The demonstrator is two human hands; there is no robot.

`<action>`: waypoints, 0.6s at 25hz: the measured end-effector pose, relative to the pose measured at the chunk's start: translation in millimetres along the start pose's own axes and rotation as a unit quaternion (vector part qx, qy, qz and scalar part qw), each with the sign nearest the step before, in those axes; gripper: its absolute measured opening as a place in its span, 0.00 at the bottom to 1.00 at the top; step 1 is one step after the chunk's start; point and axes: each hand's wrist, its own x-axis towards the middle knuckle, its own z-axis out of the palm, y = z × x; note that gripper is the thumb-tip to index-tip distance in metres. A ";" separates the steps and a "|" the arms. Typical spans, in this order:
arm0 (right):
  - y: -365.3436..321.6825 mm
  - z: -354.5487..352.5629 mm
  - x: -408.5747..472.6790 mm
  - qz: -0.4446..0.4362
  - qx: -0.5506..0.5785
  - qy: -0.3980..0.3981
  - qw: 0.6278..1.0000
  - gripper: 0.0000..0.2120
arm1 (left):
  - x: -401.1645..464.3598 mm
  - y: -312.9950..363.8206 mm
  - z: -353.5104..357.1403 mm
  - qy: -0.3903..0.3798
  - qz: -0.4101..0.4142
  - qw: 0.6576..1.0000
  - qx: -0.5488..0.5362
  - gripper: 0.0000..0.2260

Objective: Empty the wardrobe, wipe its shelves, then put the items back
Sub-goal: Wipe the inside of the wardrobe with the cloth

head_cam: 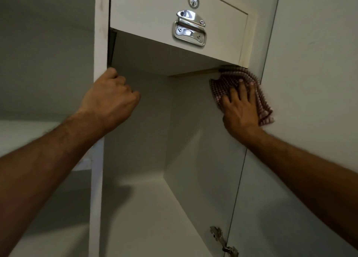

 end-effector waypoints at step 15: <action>-233.7 112.0 -224.9 0.433 0.730 -0.496 0.184 0.13 | 3.9 -6.0 -2.6 -0.091 0.037 0.994 0.045 0.07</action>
